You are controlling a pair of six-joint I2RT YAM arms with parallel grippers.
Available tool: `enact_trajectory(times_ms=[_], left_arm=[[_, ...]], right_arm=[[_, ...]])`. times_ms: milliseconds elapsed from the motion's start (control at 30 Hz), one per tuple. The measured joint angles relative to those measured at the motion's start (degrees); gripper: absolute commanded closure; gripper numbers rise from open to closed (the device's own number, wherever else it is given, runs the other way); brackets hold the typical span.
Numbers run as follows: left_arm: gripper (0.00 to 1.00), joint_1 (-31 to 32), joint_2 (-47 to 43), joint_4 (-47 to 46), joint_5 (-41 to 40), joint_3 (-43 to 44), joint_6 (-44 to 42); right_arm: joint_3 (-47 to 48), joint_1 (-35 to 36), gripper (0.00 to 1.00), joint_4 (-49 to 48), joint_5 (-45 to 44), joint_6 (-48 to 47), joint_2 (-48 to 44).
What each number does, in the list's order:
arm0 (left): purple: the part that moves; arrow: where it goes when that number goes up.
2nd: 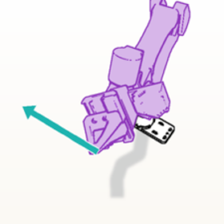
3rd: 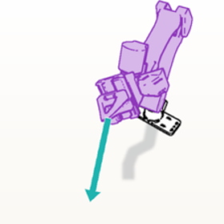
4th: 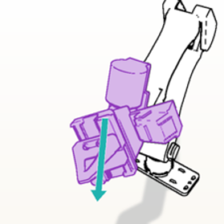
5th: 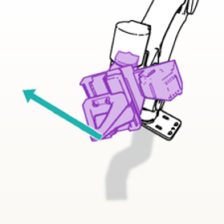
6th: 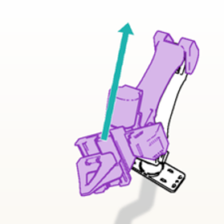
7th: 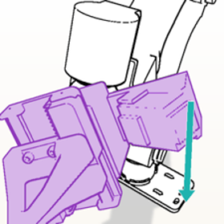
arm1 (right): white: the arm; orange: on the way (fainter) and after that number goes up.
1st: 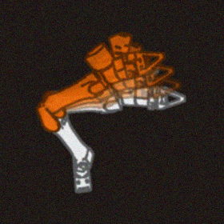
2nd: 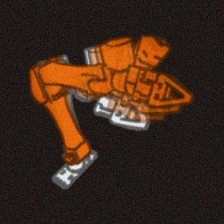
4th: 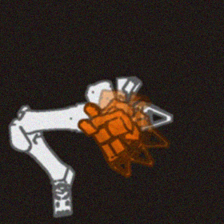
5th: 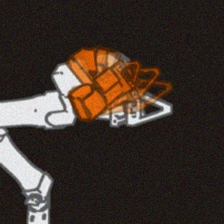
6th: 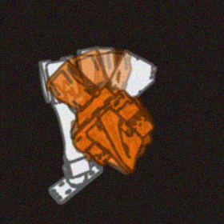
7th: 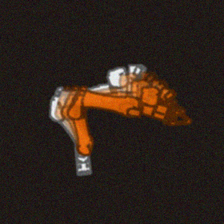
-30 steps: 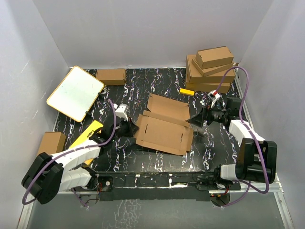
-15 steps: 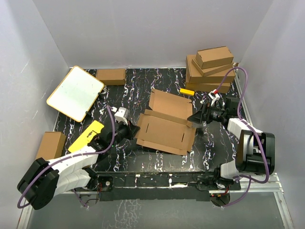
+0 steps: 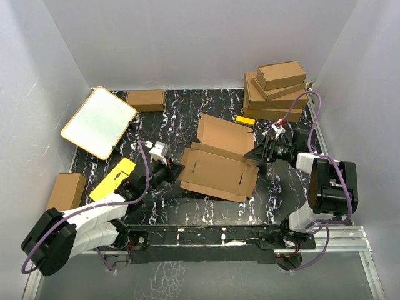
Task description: Fold the paper box
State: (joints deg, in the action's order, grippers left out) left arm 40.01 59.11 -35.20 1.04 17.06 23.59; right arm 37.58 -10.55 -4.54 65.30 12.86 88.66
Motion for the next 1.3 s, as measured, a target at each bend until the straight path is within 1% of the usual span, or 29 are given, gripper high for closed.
enact_trajectory(times_ms=[100,200,267,367,567,700,733,933,1033,1067,1133,1200,1300], left_arm=[[1.00,0.0,0.0,-0.8,0.5,-0.1,0.0],[1.00,0.2,0.0,-1.9,1.3,-0.2,0.0],[1.00,0.3,0.1,-2.3,1.7,-0.2,0.0],[1.00,0.3,0.5,-3.0,2.4,-0.2,0.1],[1.00,0.4,1.5,-4.4,3.0,-0.2,0.5],[1.00,0.4,1.5,-5.1,3.0,-0.2,0.6],[1.00,0.4,1.5,-5.1,3.1,-0.2,0.6],[1.00,0.3,1.5,-5.0,2.9,-0.3,0.7],[1.00,0.3,1.5,-5.0,2.8,-0.3,0.9],[1.00,0.4,1.5,-5.0,2.8,-0.3,1.0],[0.99,0.3,1.5,-4.6,2.7,-0.3,1.2],[0.88,0.4,1.5,-4.2,2.7,-0.3,1.6],[0.63,0.4,1.4,-3.6,2.8,-0.2,2.2]], right_arm=[[0.0,-0.1,0.11,-1.6,2.2,2.5,1.6],[-0.3,-0.1,0.17,-6.2,4.5,6.4,2.2],[-0.7,-0.1,0.22,-8.8,5.9,8.8,2.3],[-0.8,-0.1,0.33,-11.3,7.3,11.3,2.7],[-1.0,-0.5,0.56,-14.4,8.9,14.6,2.7],[-1.1,-1.3,0.65,-16.1,9.7,16.0,2.7],[-1.2,-1.4,0.69,-16.7,9.9,16.4,2.7],[-2.2,-1.9,0.81,-18.8,10.8,18.0,1.7],[-2.6,-2.0,0.89,-19.6,11.3,18.3,0.5],[-2.6,-2.2,0.92,-19.8,11.6,18.4,0.0],[-2.6,-2.3,0.92,-20.1,12.1,18.5,-1.0],[-2.6,-2.3,0.92,-20.2,12.7,18.5,-1.7],[-2.6,-2.3,0.92,-20.2,13.3,17.5,-2.8]])
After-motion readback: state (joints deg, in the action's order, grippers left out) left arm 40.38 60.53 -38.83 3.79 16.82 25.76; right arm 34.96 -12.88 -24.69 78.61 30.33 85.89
